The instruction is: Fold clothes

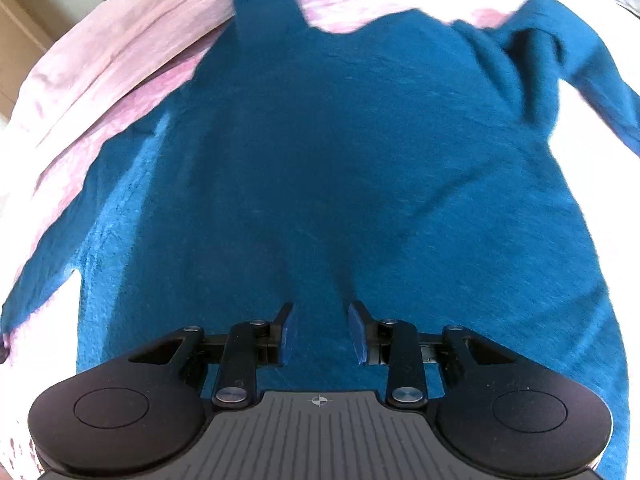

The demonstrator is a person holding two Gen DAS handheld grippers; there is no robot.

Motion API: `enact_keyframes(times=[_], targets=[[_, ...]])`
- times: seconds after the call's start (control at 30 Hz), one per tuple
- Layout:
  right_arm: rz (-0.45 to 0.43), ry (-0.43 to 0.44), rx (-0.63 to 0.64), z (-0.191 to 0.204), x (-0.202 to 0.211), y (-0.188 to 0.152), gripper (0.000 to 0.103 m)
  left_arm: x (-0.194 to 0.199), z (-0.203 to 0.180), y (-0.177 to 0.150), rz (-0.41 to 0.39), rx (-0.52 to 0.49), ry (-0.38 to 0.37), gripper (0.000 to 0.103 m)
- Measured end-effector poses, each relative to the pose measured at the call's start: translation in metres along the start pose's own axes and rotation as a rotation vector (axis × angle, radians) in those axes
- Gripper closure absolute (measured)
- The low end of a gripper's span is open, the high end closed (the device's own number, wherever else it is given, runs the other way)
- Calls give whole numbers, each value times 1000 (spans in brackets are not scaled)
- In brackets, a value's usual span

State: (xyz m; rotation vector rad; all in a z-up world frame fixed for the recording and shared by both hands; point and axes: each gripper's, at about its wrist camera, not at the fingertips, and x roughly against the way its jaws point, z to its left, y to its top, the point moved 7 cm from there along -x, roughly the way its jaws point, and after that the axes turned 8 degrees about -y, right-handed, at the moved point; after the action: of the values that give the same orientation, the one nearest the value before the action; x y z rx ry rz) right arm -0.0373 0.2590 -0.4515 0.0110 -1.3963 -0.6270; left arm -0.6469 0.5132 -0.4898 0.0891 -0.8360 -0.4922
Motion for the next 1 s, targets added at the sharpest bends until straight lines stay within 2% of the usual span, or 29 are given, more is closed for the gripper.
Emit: enact_keyframes(times=[0.1,0.13,0.3,0.37,0.43,0.53,0.6,0.73,0.77,0.83,1.0], targets=[[-18,-24,-35,-25,14,-3,70,44,-3,-16,35,235,-155,71],[-28,-39,-49,-37,19,-2,70,64,-13,-22,20,269,-221,71],[-87,-157,-123,-125,39,4,69,181,-111,-17,-104,315,-603,71],[-119,-231,-115,-160,45,7,69,219,-149,-5,-134,305,-710,71],[-158,-320,-74,-192,51,10,69,252,-182,2,-166,283,-783,71],[-232,-477,170,-218,49,19,69,285,-224,7,-192,248,-832,71],[-256,-503,332,-223,38,26,69,299,-246,8,-191,221,-843,71],[-239,-445,498,-235,5,35,70,326,-273,3,-173,169,-836,71],[-235,-416,504,-239,8,40,95,331,-277,3,-174,156,-830,71],[-203,-325,433,-248,30,57,99,341,-280,4,-182,135,-809,71],[-186,139,1,-279,140,116,99,347,-280,17,-184,146,-796,72]])
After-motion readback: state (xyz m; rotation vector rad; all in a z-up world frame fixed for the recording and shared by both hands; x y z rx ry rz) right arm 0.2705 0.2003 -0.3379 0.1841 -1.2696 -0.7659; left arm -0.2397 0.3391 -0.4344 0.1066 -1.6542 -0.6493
